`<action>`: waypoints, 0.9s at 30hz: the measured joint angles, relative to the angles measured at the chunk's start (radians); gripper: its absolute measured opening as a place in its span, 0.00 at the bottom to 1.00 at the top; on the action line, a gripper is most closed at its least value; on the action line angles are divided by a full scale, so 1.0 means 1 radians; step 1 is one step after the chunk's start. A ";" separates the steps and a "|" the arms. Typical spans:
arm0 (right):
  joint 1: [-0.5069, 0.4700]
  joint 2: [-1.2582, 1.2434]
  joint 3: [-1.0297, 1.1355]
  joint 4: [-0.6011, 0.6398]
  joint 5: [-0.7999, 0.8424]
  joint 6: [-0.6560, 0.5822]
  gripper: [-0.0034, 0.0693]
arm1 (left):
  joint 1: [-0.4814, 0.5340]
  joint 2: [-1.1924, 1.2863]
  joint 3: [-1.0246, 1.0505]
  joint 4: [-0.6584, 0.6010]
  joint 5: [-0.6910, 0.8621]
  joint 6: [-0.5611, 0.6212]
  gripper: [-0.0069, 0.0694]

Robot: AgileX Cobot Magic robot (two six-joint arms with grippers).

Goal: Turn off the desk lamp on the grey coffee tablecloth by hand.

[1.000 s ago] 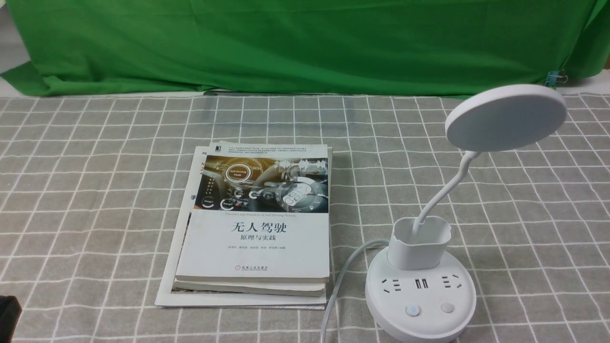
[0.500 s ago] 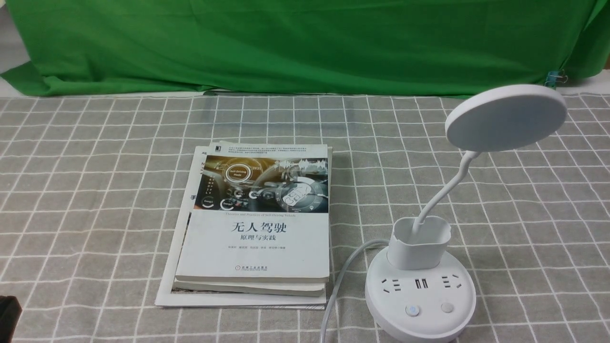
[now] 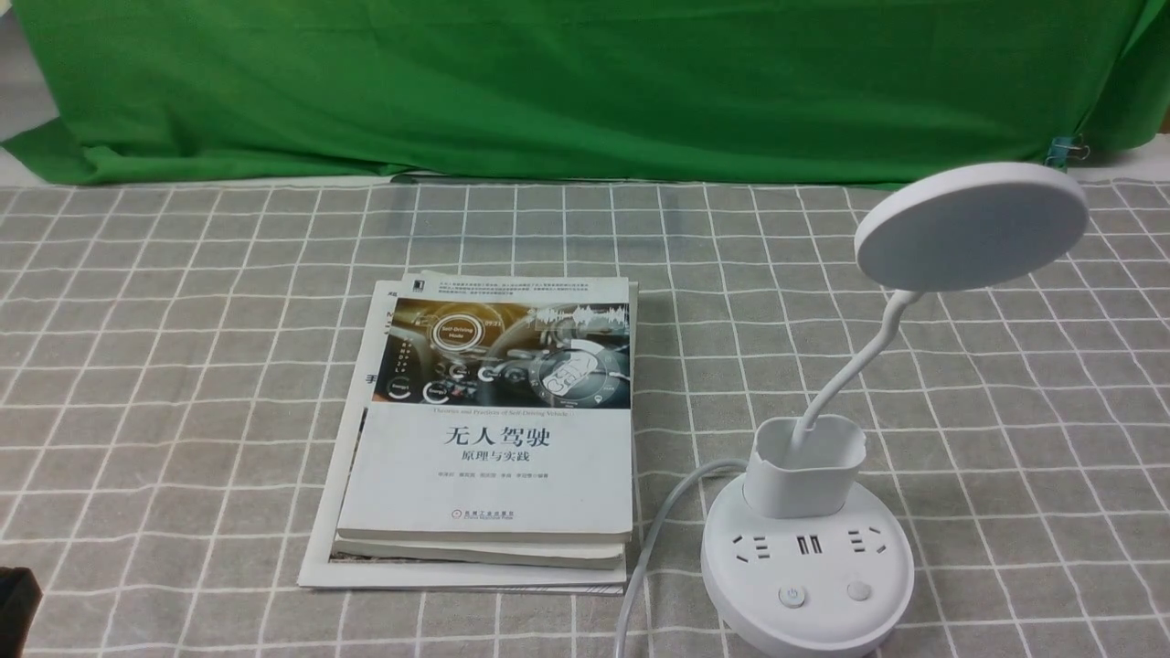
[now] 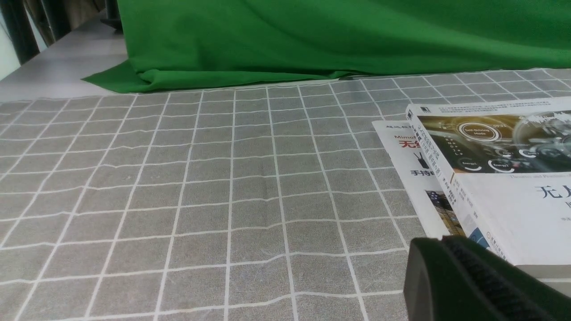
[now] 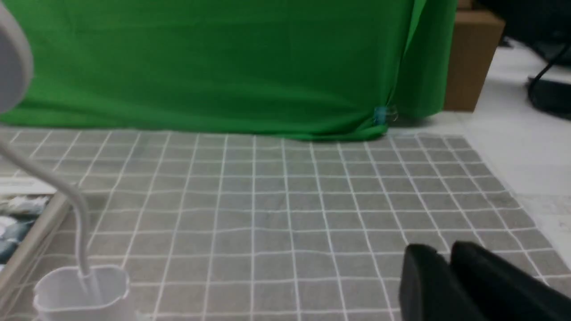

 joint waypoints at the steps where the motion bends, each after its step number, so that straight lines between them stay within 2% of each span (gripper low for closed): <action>1: -0.013 -0.022 0.060 0.000 -0.042 0.000 0.23 | 0.000 0.000 0.000 0.000 0.000 0.000 0.09; 10: -0.030 -0.208 0.417 0.000 -0.149 0.055 0.24 | 0.000 0.000 0.000 0.000 0.000 0.000 0.09; 17: -0.033 -0.209 0.424 0.002 -0.219 0.140 0.27 | 0.000 0.000 0.000 0.000 0.000 0.000 0.09; 27: -0.033 -0.209 0.424 0.003 -0.223 0.162 0.30 | 0.000 0.000 0.000 0.000 0.000 0.000 0.09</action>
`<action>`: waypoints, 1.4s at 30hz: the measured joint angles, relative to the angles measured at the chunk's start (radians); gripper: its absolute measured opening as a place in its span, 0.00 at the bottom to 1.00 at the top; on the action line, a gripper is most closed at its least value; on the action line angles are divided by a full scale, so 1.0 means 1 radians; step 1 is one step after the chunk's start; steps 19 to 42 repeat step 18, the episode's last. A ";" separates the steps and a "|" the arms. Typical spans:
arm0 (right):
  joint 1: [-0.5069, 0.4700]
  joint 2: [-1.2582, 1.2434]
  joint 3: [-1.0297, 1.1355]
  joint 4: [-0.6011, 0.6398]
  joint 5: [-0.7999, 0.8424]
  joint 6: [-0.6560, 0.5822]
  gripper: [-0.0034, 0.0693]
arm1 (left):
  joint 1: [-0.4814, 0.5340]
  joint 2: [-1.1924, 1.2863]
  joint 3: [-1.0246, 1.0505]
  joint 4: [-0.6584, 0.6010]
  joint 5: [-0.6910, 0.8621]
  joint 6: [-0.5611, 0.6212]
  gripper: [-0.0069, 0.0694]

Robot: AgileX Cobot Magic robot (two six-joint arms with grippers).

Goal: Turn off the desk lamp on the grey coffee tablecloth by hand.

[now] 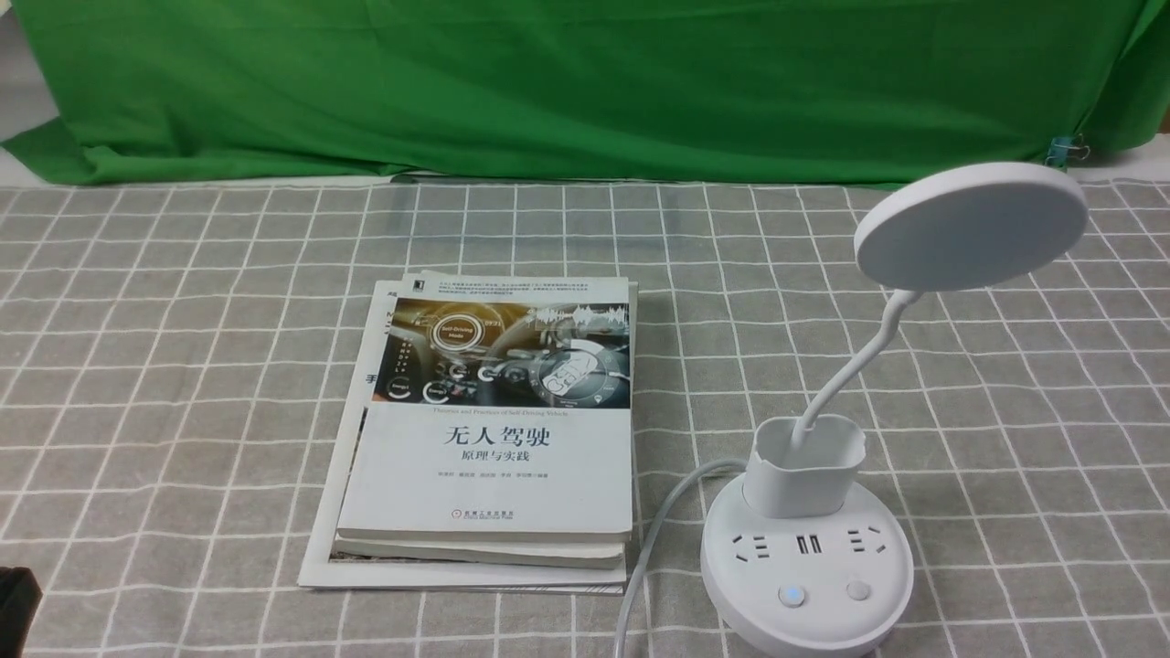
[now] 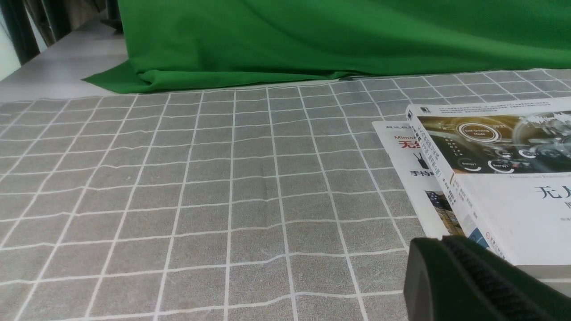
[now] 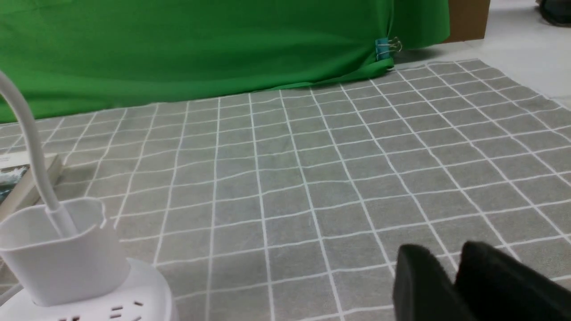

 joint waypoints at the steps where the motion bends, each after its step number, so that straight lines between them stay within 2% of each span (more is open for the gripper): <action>1: 0.000 0.000 0.000 0.000 -0.001 0.000 0.30 | 0.000 0.000 0.000 0.000 0.000 0.000 0.09; 13: 0.000 0.000 0.000 0.001 -0.004 0.000 0.37 | 0.000 0.000 0.000 0.000 0.000 0.000 0.09; 42: 0.000 0.000 0.000 0.001 -0.004 0.000 0.37 | 0.000 0.000 0.000 0.000 -0.001 0.000 0.09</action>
